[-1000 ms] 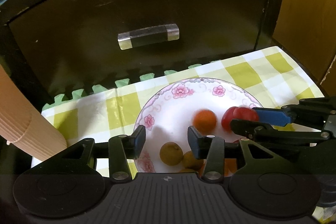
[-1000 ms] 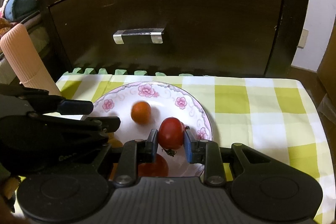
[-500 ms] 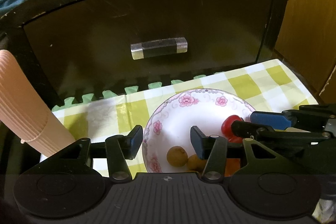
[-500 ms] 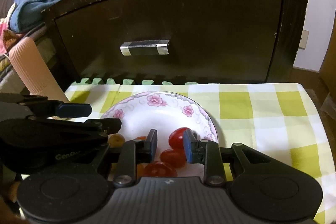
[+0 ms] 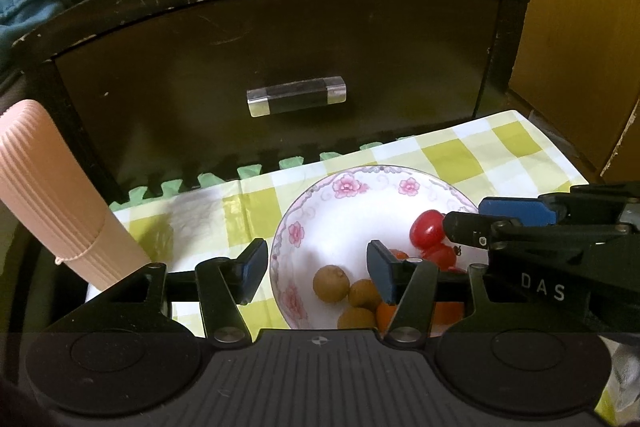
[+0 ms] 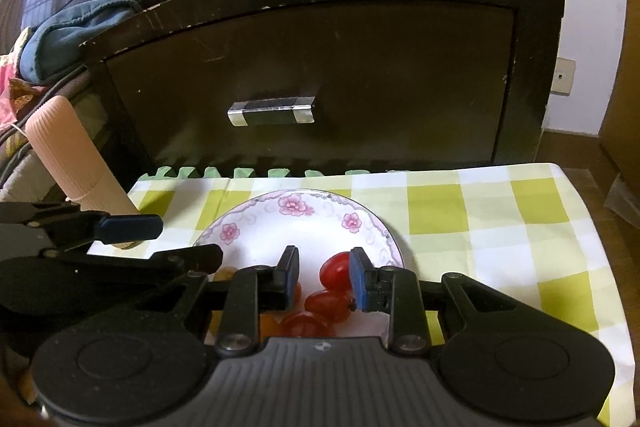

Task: Organize fruits
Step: 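Lift both grippers away from the bowl toward the remaining fruit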

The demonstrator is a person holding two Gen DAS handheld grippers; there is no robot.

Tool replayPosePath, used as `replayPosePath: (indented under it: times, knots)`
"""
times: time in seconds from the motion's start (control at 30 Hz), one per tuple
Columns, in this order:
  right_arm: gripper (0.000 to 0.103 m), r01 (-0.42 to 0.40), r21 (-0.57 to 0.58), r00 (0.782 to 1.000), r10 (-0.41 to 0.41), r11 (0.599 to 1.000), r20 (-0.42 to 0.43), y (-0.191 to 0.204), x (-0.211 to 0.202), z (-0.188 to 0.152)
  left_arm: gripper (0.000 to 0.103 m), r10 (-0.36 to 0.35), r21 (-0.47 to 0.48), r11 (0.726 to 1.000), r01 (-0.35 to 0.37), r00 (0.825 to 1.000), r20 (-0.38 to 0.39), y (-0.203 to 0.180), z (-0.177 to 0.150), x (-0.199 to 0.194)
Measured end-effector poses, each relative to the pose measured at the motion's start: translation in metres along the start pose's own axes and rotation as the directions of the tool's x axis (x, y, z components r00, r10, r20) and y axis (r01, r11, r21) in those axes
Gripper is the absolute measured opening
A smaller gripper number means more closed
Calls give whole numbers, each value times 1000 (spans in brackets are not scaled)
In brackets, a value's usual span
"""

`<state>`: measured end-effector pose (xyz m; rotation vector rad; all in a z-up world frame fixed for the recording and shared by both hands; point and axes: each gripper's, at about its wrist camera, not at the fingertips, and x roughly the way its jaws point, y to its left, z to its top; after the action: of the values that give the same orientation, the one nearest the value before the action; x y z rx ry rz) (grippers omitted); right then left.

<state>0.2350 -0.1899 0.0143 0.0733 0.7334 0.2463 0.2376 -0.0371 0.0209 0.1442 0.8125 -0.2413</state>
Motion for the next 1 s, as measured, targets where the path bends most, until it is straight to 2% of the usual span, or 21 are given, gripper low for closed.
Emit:
replayPosePath:
  times: [0.57,1.0]
  knots:
    - [27,-24,-16,999,24,1000,-28,20,-23,-19,63,21,30,999,-21,1000,-16,6,-23,-32]
    - [27,-103,-27,991,100,994,-93,48,-26,-46,63,30,49,998,-25,993,-111,27,-52,-47]
